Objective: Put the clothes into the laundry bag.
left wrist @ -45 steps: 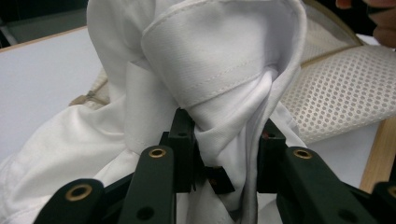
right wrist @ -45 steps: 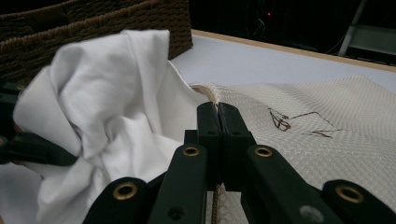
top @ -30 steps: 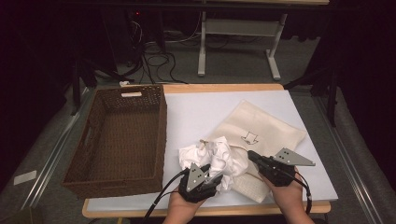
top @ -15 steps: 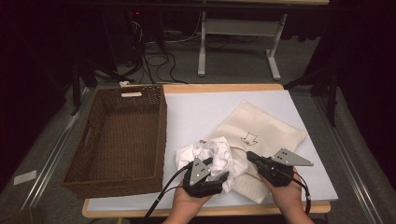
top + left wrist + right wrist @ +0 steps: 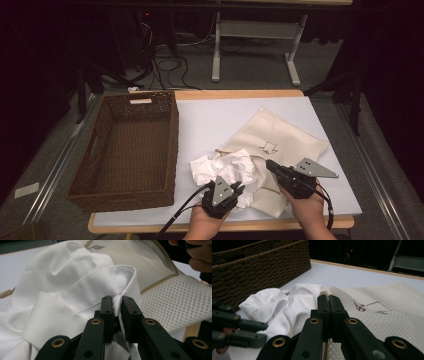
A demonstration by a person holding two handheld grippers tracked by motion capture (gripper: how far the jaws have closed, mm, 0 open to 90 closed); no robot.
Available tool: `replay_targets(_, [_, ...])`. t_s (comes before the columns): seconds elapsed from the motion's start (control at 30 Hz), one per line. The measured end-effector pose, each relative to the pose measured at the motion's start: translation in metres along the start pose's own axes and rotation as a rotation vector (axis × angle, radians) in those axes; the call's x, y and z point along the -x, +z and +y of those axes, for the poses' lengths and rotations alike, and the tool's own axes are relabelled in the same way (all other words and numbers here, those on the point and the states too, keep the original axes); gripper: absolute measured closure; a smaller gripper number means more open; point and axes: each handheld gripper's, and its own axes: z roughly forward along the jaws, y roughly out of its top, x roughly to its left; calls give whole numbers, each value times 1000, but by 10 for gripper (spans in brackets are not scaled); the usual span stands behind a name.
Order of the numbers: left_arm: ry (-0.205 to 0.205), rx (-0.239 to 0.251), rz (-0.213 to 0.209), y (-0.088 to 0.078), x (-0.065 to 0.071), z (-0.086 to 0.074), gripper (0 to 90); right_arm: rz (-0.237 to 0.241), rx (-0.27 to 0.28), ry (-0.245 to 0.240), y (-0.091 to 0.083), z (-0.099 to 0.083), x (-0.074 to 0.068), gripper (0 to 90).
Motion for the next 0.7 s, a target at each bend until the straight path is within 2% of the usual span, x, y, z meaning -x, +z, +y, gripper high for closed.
replay_targets(0.17, [11, -3, -11, 2, 2, -3, 805, -4, 35, 15, -5, 2, 2, 898])
replay_targets(0.33, [-12, -14, -30, 5, 2, -5, 801, -9, 63, 22, -10, 7, 5, 898])
replay_targets(0.5, [-11, -12, -32, 4, 2, -5, 795, -18, 87, 33, -14, 10, 12, 898])
replay_targets(0.7, [-25, 21, -32, -2, -2, 0, 708, 7, 63, 10, -10, 8, 6, 898])
